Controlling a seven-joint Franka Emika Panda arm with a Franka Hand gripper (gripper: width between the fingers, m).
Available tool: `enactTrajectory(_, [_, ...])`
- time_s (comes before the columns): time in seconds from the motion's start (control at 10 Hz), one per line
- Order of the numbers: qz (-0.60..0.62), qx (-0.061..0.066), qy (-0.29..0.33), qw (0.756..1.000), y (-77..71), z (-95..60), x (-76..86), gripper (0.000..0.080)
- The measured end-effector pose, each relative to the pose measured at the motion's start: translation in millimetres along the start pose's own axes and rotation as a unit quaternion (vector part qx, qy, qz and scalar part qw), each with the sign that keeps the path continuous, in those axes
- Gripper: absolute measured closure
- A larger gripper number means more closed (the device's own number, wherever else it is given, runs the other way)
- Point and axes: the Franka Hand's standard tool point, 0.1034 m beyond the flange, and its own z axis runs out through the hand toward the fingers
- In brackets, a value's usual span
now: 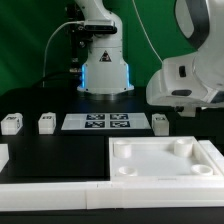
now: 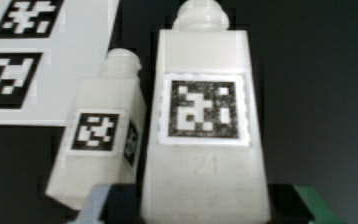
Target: Assemble one leg
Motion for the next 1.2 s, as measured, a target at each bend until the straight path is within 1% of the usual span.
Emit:
enactTrajectory(0.2, [-0.002, -0.001, 0.012, 1.000, 6.7, -20.6, -10.3, 0.0506])
enactTrajectory(0.4, [-0.003, 0.000, 0.017, 1.000, 4.6, -15.4, -6.1, 0.0506])
enactTrajectory(0.5, [-0.003, 0.003, 0.036, 0.999, 3.3, -17.9, -3.4, 0.0506])
enactTrajectory(0.6, [-0.003, 0.003, 0.035, 0.999, 3.6, -17.3, -4.1, 0.0506])
enactTrajectory(0.7, [-0.004, 0.007, 0.063, 0.998, 1.2, -20.6, 3.6, 0.0506])
enactTrajectory(0.8, [-0.007, 0.018, 0.138, 0.990, -4.0, -27.6, 11.3, 0.0506])
enactTrajectory(0.9, [-0.013, 0.023, 0.189, 0.982, -2.5, -27.5, 7.5, 0.0506])
enactTrajectory(1.1, [-0.032, 0.036, 0.289, 0.956, 6.2, -34.1, 16.9, 0.0506])
enactTrajectory(1.2, [-0.042, 0.035, 0.323, 0.945, 10.2, -37.1, 18.0, 0.0506])
